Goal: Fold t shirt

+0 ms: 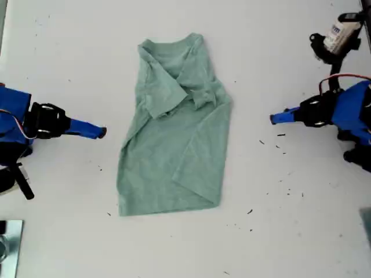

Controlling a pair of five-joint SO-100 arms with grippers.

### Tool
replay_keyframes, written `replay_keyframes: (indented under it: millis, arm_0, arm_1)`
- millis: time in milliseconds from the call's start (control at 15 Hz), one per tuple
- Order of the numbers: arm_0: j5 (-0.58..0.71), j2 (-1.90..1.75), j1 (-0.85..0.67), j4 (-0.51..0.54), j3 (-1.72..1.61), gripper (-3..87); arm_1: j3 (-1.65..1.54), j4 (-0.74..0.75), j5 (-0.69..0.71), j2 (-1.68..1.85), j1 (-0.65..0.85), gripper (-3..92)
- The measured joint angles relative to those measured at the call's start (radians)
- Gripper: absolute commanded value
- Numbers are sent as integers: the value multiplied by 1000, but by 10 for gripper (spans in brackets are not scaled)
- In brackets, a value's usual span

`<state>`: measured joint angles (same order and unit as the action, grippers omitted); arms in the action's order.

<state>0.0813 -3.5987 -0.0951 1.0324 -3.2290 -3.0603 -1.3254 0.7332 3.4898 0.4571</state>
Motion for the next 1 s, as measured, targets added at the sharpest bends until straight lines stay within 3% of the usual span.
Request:
replay_keyframes:
  millis: [67,133,333,533,600,667,800,867,1000]
  arm_0:
    - [0,0,-2,0,0,21]
    - [0,0,-14,0,0,-1]
    - [0,0,-25,2,6,-1]
    - [-38,0,17,6,48,-1]
    - [-75,11,25,14,72,-1]
    - [-107,40,40,25,101,-2]
    - [-150,204,67,55,255,-2]
    - [-172,327,69,81,367,-2]
    - [-249,667,91,284,692,-2]
  arm_1:
    - [0,0,0,0,0,163]
    - [0,0,-8,0,3,163]
    - [0,0,-298,0,-8,140]
    - [0,-18,-345,3,-66,215]
    - [0,-11,-325,3,-58,158]
    - [0,14,-310,3,-57,17]
    - [0,15,-342,3,-61,17]
    - [0,15,-353,3,-61,17]
    - [0,8,-393,3,-63,18]
